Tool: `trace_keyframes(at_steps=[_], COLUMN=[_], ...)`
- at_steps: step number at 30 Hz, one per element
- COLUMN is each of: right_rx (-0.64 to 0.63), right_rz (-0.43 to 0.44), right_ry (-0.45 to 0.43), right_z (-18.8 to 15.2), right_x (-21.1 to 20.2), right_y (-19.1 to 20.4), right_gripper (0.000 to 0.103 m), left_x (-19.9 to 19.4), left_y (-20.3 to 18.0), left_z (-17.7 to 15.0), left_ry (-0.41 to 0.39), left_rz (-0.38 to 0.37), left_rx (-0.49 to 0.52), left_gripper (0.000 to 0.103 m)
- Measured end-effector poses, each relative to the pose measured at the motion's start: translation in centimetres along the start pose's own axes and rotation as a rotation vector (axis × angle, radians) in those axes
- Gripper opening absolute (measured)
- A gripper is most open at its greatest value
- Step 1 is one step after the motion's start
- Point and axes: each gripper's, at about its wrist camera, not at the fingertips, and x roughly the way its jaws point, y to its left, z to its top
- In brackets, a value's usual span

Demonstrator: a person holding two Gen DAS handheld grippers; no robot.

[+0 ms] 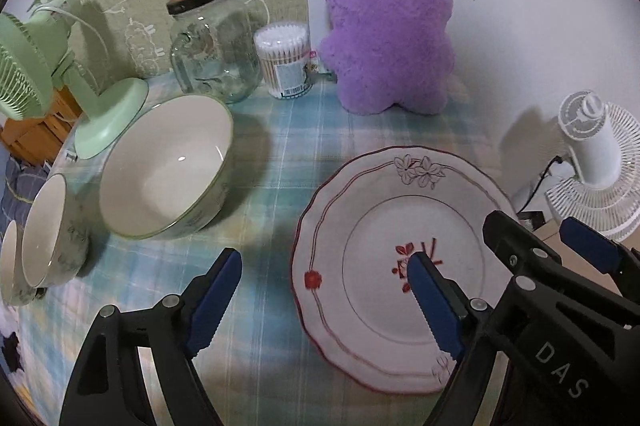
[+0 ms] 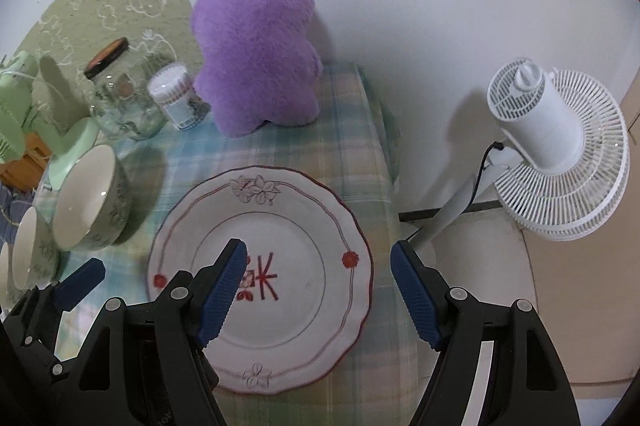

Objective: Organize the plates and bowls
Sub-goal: 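Move the left gripper to the red-trimmed plate and grasp its rim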

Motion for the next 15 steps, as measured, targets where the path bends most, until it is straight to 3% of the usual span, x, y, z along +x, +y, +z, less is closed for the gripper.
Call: trace_keyframes(at_steps=[9, 15], right_rx=[0.018, 0.026], right_rz=[-0.017, 0.012], right_ry=[0.062, 0.096], right_z=[-0.1, -0.4], right_x=[3.9, 5.3], right_y=[-0.8, -1.0], right_gripper=[0.076, 0.062], left_x=[3.4, 4.5], left_y=[-0.7, -0.9], left_z=[-0.2, -0.2], left_ry=[0.056, 0.076], left_rz=[0.008, -0.012], left_rx=[0.009, 0.006], left_gripper=[0.081, 0.075])
